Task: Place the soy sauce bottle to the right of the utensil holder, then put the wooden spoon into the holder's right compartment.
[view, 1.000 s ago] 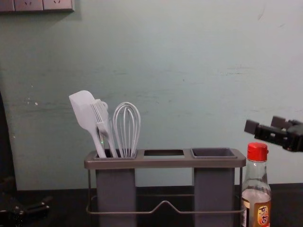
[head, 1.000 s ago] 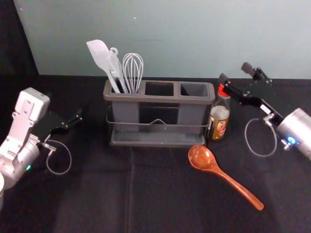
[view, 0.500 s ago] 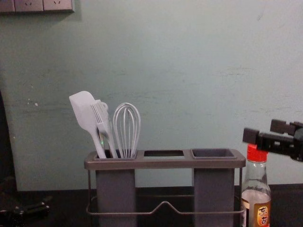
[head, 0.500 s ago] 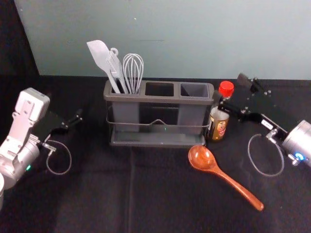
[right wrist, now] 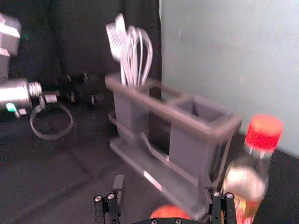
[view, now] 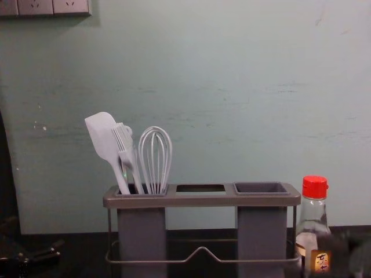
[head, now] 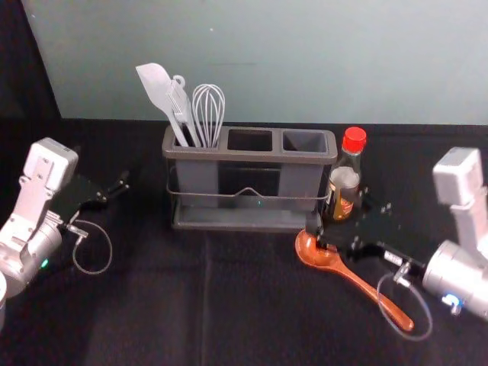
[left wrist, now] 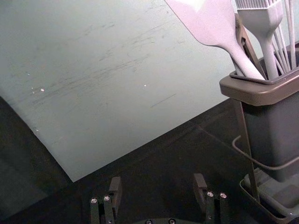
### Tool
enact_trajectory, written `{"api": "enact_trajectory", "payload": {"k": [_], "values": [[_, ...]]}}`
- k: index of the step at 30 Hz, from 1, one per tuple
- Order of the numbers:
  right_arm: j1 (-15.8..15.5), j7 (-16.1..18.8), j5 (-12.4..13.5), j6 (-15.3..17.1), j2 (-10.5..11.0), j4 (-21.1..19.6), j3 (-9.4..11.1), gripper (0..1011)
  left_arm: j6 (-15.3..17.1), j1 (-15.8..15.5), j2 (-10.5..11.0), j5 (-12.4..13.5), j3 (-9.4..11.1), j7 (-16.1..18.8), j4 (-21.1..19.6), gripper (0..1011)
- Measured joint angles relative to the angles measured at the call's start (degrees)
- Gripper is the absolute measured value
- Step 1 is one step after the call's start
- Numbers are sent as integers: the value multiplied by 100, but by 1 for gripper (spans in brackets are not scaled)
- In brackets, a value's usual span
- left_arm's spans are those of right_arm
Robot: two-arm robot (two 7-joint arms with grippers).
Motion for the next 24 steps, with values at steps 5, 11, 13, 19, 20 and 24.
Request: {"api": "enact_trajectory", "payload": {"k": [5, 11, 13, 19, 20, 24], "values": [[-96, -225, -166, 374, -24, 79, -107, 1003, 0, 0, 0, 0, 0, 0, 0, 1005], [-146, -301, -205, 436, -131, 277, -109, 1002, 0, 0, 0, 0, 0, 0, 0, 1005], [-152, -302, -209, 433, -149, 310, -106, 1003, 0, 0, 0, 0, 0, 0, 0, 1005], [-152, -301, -216, 435, -142, 304, -108, 1002, 0, 0, 0, 0, 0, 0, 0, 1005], [-153, -301, -216, 435, -141, 303, -109, 1003, 0, 0, 0, 0, 0, 0, 0, 1005], [-152, -302, -220, 441, -137, 296, -111, 1003, 0, 0, 0, 0, 0, 0, 0, 1005]]}}
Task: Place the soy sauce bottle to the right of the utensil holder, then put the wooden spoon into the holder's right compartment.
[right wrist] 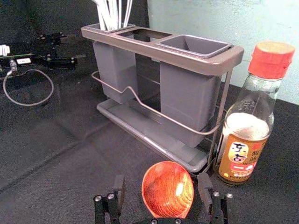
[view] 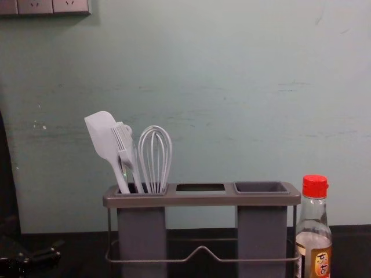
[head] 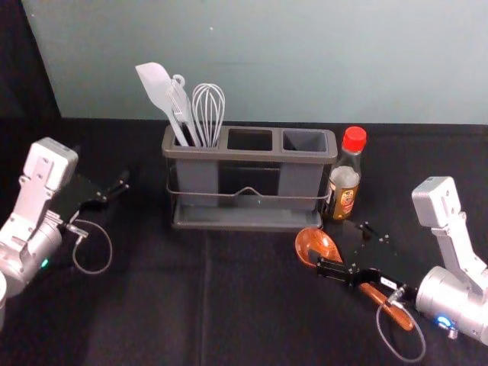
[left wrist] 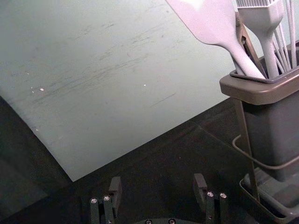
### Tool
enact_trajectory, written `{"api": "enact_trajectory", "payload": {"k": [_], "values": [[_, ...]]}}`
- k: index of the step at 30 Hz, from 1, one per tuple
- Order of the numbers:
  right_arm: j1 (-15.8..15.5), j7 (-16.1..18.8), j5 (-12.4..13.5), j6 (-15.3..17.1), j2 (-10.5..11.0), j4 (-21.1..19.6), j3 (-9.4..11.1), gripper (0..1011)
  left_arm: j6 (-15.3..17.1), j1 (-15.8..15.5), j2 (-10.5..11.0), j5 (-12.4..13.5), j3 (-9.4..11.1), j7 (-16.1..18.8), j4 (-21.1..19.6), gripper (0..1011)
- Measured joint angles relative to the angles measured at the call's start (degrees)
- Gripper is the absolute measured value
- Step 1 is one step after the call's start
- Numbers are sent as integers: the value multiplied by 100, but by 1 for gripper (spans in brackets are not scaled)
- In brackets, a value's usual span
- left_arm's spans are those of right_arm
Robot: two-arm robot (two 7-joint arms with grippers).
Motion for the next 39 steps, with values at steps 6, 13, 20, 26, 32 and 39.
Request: {"api": "enact_trajectory", "payload": {"k": [6, 13, 20, 26, 32, 39], "values": [[0, -2, -4, 10, 2, -5, -3, 1003, 0, 0, 0, 0, 0, 0, 0, 1005], [42, -72, -251, 267, 50, -83, -97, 1003, 0, 0, 0, 0, 0, 0, 0, 1005], [45, -572, -744, 1472, 193, -673, -184, 1003, 0, 0, 0, 0, 0, 0, 0, 1005], [292, -859, -1075, 2829, 186, -1171, -317, 1003, 0, 0, 0, 0, 0, 0, 0, 1005], [663, -672, -1099, 3498, 32, -1119, -408, 1003, 0, 0, 0, 0, 0, 0, 0, 1005], [956, -336, -965, 3475, -254, -576, -391, 1003, 0, 0, 0, 0, 0, 0, 0, 1005]]}}
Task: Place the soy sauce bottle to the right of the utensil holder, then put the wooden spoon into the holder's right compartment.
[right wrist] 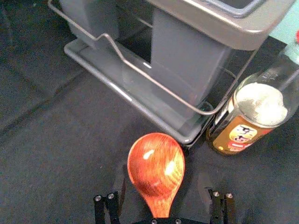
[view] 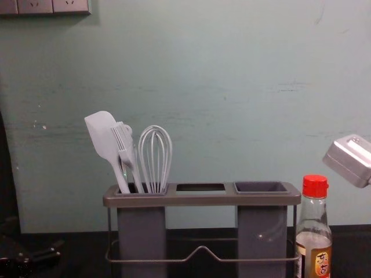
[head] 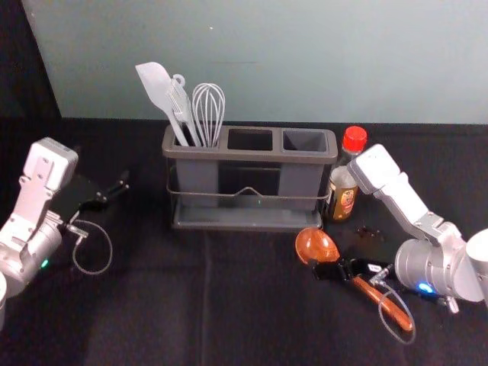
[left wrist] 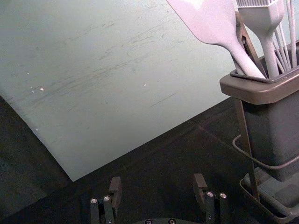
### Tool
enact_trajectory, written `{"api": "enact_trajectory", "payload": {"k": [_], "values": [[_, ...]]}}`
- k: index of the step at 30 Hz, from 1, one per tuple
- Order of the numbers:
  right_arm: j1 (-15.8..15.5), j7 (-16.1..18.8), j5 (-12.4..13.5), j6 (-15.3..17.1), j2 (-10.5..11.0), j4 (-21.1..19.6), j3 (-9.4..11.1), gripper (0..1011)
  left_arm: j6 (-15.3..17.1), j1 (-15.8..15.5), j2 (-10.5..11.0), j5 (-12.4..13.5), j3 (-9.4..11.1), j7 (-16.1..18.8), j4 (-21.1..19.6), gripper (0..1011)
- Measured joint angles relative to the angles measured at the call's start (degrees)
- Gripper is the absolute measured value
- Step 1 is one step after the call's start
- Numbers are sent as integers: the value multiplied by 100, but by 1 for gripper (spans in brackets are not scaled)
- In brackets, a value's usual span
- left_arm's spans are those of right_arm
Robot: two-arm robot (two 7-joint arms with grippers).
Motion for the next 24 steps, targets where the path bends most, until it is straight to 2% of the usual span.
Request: {"api": "enact_trajectory", "payload": {"k": [12, 18, 24], "values": [[162, 95, -62, -228, -368, 573, 89, 1003, 0, 0, 0, 0, 0, 0, 0, 1005], [196, 138, -140, -299, -465, 695, 88, 1003, 0, 0, 0, 0, 0, 0, 0, 1005], [166, 171, -179, -315, -494, 647, 125, 1002, 0, 0, 0, 0, 0, 0, 0, 1005]]}}
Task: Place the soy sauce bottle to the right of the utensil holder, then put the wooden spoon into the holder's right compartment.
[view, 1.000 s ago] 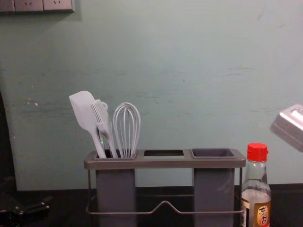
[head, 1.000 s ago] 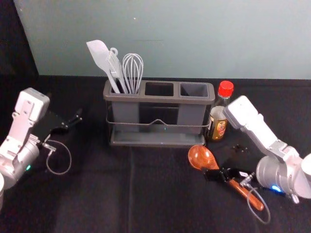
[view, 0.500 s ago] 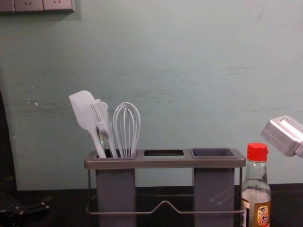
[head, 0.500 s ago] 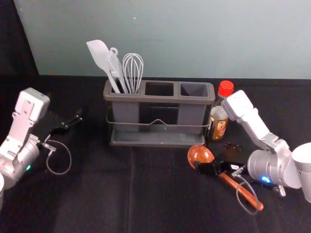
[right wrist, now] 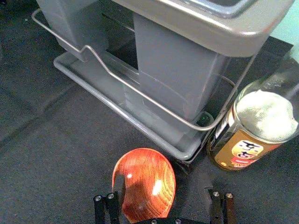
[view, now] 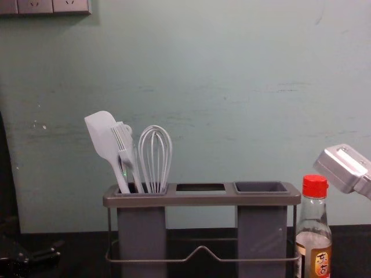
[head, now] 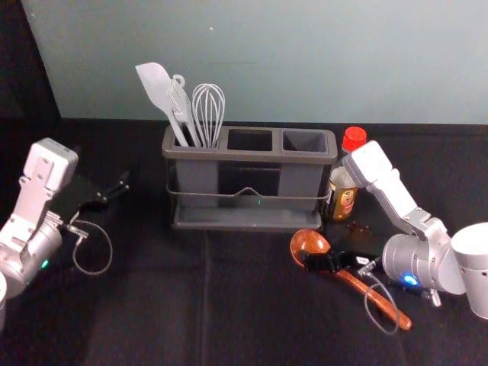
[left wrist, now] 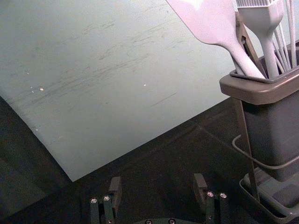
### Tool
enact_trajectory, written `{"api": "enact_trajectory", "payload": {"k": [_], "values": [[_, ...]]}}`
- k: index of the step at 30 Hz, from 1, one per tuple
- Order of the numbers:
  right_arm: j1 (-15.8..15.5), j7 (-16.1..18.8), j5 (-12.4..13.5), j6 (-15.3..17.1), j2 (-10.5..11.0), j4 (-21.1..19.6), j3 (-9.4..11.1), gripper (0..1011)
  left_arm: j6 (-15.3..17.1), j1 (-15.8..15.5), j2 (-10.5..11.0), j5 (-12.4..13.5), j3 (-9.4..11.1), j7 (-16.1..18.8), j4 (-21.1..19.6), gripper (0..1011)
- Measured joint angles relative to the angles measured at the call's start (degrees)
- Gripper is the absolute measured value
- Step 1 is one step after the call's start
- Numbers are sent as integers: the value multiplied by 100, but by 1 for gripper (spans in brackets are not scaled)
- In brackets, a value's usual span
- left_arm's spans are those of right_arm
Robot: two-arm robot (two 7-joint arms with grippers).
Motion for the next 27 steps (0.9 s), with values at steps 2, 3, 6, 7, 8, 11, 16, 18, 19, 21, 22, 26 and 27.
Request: {"api": "enact_trajectory", "payload": {"k": [2, 3, 6, 7, 8, 11, 16, 18, 19, 21, 22, 26, 27], "values": [[-12, 6, -6, 0, -1, -26, 11, 1003, 0, 0, 0, 0, 0, 0, 0, 1005], [-17, 8, -9, 0, -2, -36, 17, 1003, 0, 0, 0, 0, 0, 0, 0, 1005], [-25, 16, -29, 6, -9, -65, 30, 1003, 0, 0, 0, 0, 0, 0, 0, 1005], [-27, 22, -41, 9, -12, -73, 34, 1003, 0, 0, 0, 0, 0, 0, 0, 1005], [-27, 26, -44, 9, -14, -73, 35, 1003, 0, 0, 0, 0, 0, 0, 0, 1005], [-28, 53, -53, 9, -25, -73, 37, 1003, 0, 0, 0, 0, 0, 0, 0, 1005], [-26, 87, -92, 8, -52, -47, 7, 1002, 0, 0, 0, 0, 0, 0, 0, 1005], [-26, 97, -105, 5, -69, -26, -12, 1003, 0, 0, 0, 0, 0, 0, 0, 1005], [-26, 99, -112, 4, -76, -16, -18, 1002, 0, 0, 0, 0, 0, 0, 0, 1005], [-20, 106, -129, 2, -100, 27, -35, 1003, 0, 0, 0, 0, 0, 0, 0, 1005], [-18, 108, -133, 1, -106, 35, -38, 1002, 0, 0, 0, 0, 0, 0, 0, 1005], [-38, 118, -141, -10, -117, 18, -33, 1003, 0, 0, 0, 0, 0, 0, 0, 1005], [-59, 120, -144, -11, -115, -27, -17, 1003, 0, 0, 0, 0, 0, 0, 0, 1005]]}}
